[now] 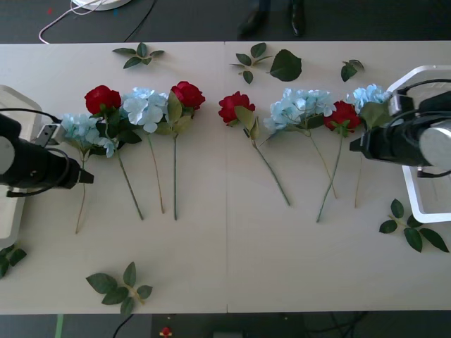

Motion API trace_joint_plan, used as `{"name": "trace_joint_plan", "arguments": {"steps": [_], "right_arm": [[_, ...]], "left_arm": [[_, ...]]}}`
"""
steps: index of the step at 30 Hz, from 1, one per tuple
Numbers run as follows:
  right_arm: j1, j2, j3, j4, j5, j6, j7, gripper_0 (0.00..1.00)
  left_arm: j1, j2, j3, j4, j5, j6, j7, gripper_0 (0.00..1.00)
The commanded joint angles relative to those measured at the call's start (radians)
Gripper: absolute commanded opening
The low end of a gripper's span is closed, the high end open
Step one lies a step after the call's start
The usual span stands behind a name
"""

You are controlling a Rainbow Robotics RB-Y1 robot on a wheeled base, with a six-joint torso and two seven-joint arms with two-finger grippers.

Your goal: Place the red flowers into the right box and the blue flowers into the left box. If a person shows an open palm, hand one flower to the person first, then continue sorting.

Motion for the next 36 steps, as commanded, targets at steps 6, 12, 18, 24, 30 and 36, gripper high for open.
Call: {"name": "trace_joint_plan", "arguments": {"steps": [6,12,18,24,30,36], "right_arm": [[-0.097,0.053,0.081,0.128,0.068,-0.1,-0.004,1.0],[-0.131,0.062,0.127,0.177,0.092,-0.123,-0.014,1.0],[-0.194,0.084,0.219,0.291,0.092,-0.213,-0.023,1.0],[-0.224,0.105,0.26,0.355,0.092,-0.275,-0.03,1.0],[-0.224,0.104,0.262,0.355,0.087,-0.275,-0.03,0.07],[-0.224,0.104,0.26,0.355,0.087,-0.275,-0.027,0.0]], "left_arm": [[-0.032,-0.077,0.02,0.049,-0.045,-0.009,0.07,1.0],[-0.033,-0.1,0.021,0.058,-0.07,-0.009,0.068,1.0],[-0.032,-0.109,0.021,0.069,-0.088,-0.009,0.073,1.0],[-0.032,-0.117,0.021,0.082,-0.107,-0.009,0.073,1.0],[-0.032,-0.12,0.02,0.092,-0.125,-0.009,0.068,0.85],[-0.032,-0.12,0.02,0.096,-0.143,-0.009,0.065,0.0]]}}
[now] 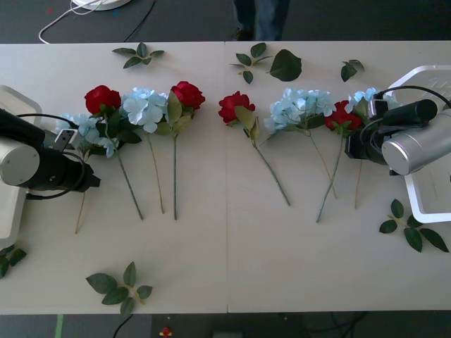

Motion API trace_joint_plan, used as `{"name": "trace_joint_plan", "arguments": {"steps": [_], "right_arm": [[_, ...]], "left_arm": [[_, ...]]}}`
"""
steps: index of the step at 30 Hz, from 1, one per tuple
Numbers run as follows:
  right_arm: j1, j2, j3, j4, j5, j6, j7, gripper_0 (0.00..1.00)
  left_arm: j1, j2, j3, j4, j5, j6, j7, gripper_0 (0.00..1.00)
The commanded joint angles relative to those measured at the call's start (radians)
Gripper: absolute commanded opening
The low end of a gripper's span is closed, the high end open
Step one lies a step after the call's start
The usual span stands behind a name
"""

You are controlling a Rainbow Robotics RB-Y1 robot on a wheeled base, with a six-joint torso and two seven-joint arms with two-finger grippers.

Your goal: Place the red flowers into the right box and the blue flowers into the left box. If a person shows an open palm, hand one flower to the person first, then continue sorting.

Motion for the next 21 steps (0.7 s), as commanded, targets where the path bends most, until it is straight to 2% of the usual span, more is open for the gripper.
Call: {"name": "trace_joint_plan", "arguments": {"steps": [1,21], "right_arm": [[-0.037,0.016,-0.003,-0.004,0.005,-0.01,-0.027,0.0],[-0.037,0.016,-0.007,-0.004,0.011,-0.01,-0.02,0.0]], "left_arm": [[-0.032,-0.014,0.021,0.013,-0.023,-0.009,0.067,0.0],[-0.033,-0.014,0.024,0.015,-0.094,-0.025,0.076,0.0]]}}
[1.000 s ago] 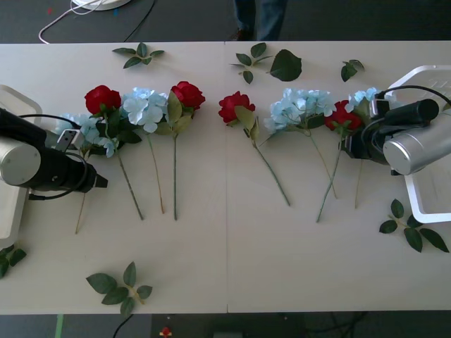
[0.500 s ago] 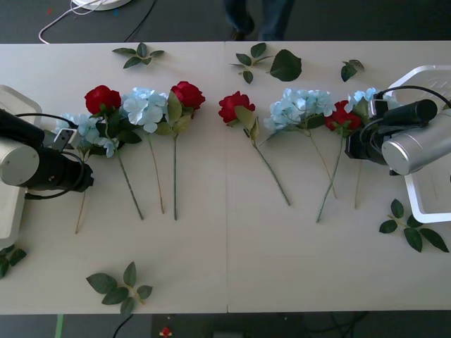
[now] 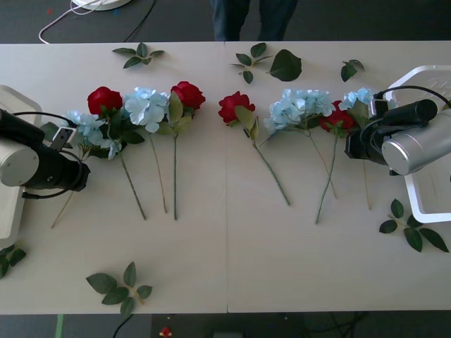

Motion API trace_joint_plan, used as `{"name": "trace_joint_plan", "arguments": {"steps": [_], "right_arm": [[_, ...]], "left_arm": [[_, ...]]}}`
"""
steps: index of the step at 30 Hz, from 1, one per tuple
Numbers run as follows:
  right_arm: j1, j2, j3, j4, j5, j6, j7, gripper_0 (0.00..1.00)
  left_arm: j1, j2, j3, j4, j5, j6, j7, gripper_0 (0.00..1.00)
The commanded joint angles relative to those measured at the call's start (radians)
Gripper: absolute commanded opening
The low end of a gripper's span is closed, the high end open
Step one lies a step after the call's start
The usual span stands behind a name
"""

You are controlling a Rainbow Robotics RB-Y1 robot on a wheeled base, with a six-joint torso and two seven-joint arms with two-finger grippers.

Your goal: Place the red flowers into the right box and the blue flowers into the left box. If a person shows an open palm, hand one flower to the person first, then continue sorting.

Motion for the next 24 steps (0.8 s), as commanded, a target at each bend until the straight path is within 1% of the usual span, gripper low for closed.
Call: {"name": "trace_joint_plan", "arguments": {"steps": [1,4,7,11,13,17,18,20,24], "right_arm": [[-0.037,0.016,-0.01,-0.005,0.01,-0.01,-0.018,0.0],[-0.037,0.016,-0.024,-0.009,0.01,-0.008,-0.012,0.0],[-0.037,0.009,-0.053,-0.032,0.007,0.029,-0.001,0.0],[-0.034,0.0,-0.125,-0.104,-0.001,0.136,0.011,0.0],[-0.03,-0.003,-0.168,-0.141,-0.008,0.19,0.016,0.0],[-0.002,-0.009,-0.24,-0.204,-0.025,0.23,0.029,0.0],[0.003,-0.007,-0.249,-0.212,-0.03,0.231,0.031,0.0],[0.032,-0.009,-0.299,-0.251,-0.054,0.237,0.045,0.0],[0.099,-0.014,-0.386,-0.353,-0.054,0.237,0.065,0.0]], "left_arm": [[-0.033,-0.012,0.024,0.009,-0.026,-0.018,0.071,0.0],[-0.044,0.002,0.024,0.003,-0.04,-0.018,0.071,0.0],[-0.064,0.036,0.024,-0.015,-0.047,0.009,0.066,0.0],[-0.132,0.094,0.024,-0.058,-0.041,0.167,0.058,0.0],[-0.176,0.112,0.024,-0.083,-0.023,0.266,0.058,0.0],[-0.245,0.131,0.027,-0.107,0.04,0.407,0.055,0.0],[-0.253,0.132,0.027,-0.107,0.048,0.423,0.054,0.0],[-0.29,0.135,0.043,-0.118,0.089,0.501,0.051,0.0],[-0.32,0.135,0.121,-0.124,0.146,0.644,0.043,0.0]]}}
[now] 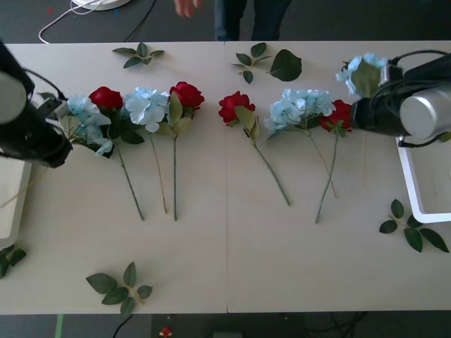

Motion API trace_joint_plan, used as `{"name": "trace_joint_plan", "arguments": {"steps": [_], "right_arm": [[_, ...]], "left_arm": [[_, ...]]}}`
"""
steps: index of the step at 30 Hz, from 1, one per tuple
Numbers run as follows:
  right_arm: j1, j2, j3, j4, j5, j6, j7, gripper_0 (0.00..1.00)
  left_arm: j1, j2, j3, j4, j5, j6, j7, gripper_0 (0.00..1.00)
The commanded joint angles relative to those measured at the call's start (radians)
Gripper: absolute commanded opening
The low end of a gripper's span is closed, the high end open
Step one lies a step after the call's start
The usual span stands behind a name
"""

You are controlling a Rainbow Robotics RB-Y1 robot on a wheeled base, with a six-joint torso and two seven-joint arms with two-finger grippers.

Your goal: Place the red flowers into the right box and the blue flowers into the left box. If a person shows an open palm, hand one flower to the person first, then continue sorting.

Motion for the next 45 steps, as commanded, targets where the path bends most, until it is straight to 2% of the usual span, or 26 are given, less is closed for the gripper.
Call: {"name": "trace_joint_plan", "arguments": {"steps": [1,4,8,14,18,29,38,45], "right_arm": [[0.091,-0.014,-0.139,-0.167,-0.004,0.003,0.068,0.0],[0.18,-0.015,-0.228,-0.308,-0.004,0.0,0.09,0.0],[0.269,-0.015,-0.285,-0.455,-0.004,-0.08,0.109,0.0],[0.286,0.032,-0.271,-0.538,0.037,-0.29,0.145,0.0],[0.236,0.091,-0.234,-0.54,0.123,-0.43,0.159,0.0],[0.078,0.235,-0.219,-0.51,0.277,-0.582,0.175,0.0],[-0.096,0.309,-0.136,-0.3,0.301,-0.856,0.178,0.0],[-0.182,0.329,-0.088,-0.181,0.333,-0.945,0.206,0.0]], "left_arm": [[-0.073,0.05,0.146,-0.02,0.06,0.159,0.037,0.0],[-0.073,0.05,0.21,-0.024,0.08,0.248,0.028,0.0],[-0.073,0.05,0.218,-0.029,0.086,0.273,0.025,0.0],[-0.073,0.05,0.218,-0.027,0.083,0.273,0.021,0.0],[-0.073,0.05,0.218,-0.027,0.083,0.273,0.021,0.0],[-0.073,0.05,0.218,-0.027,0.083,0.273,0.021,0.0],[-0.073,0.05,0.218,-0.027,0.083,0.273,0.021,0.03],[-0.073,0.05,0.218,-0.027,0.083,0.273,0.021,0.03]]}}
